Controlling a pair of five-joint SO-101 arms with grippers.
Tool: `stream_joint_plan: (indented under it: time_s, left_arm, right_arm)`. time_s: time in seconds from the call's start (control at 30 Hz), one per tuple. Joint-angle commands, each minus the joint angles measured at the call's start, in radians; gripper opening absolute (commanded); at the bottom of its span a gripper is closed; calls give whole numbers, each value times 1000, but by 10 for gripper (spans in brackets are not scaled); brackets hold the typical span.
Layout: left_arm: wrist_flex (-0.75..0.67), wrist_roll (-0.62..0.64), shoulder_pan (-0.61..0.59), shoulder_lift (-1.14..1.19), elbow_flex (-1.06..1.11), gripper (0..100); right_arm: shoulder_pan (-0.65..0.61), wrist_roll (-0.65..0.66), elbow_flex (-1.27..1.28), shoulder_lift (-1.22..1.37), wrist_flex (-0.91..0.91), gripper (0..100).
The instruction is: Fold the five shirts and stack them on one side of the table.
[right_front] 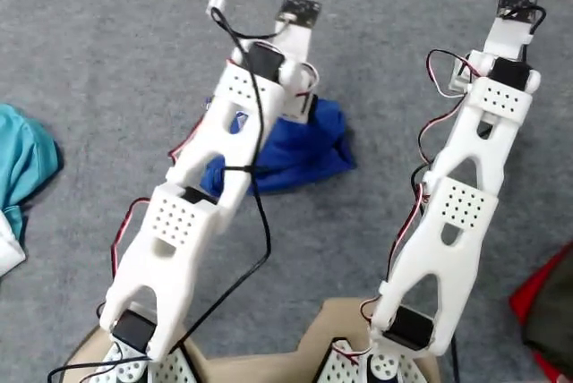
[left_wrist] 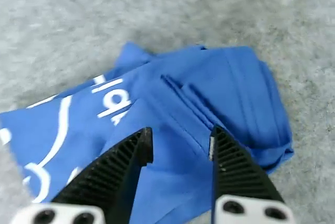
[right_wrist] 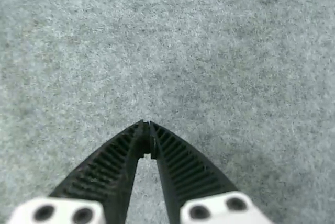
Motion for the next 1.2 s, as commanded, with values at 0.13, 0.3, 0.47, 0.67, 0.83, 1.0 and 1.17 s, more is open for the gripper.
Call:
stream_joint_plan:
  time_s: [0.13,0.3,0.47,0.67,0.83,1.0,1.17]
  left_arm:
    - [-86,5,11,67,-14,182]
    - [-69,3,17,71,-14,157]
    - [-20,-11,52,76,-14,91]
    - [21,-80,83,73,-15,41]
    - [60,-109,97,71,-18,19]
    - [161,-107,106,71,-140,19]
    - [232,-104,107,71,-264,19]
  right_arm:
    - [-10,8,-47,-5,-6,5]
    - [-10,8,-47,-5,-6,5]
    - [-12,8,-47,-5,-6,5]
    - [-12,6,-47,-5,-6,5]
    - [-12,6,-47,-5,-6,5]
    - [-12,6,-47,-5,-6,5]
    - [-12,6,-47,-5,-6,5]
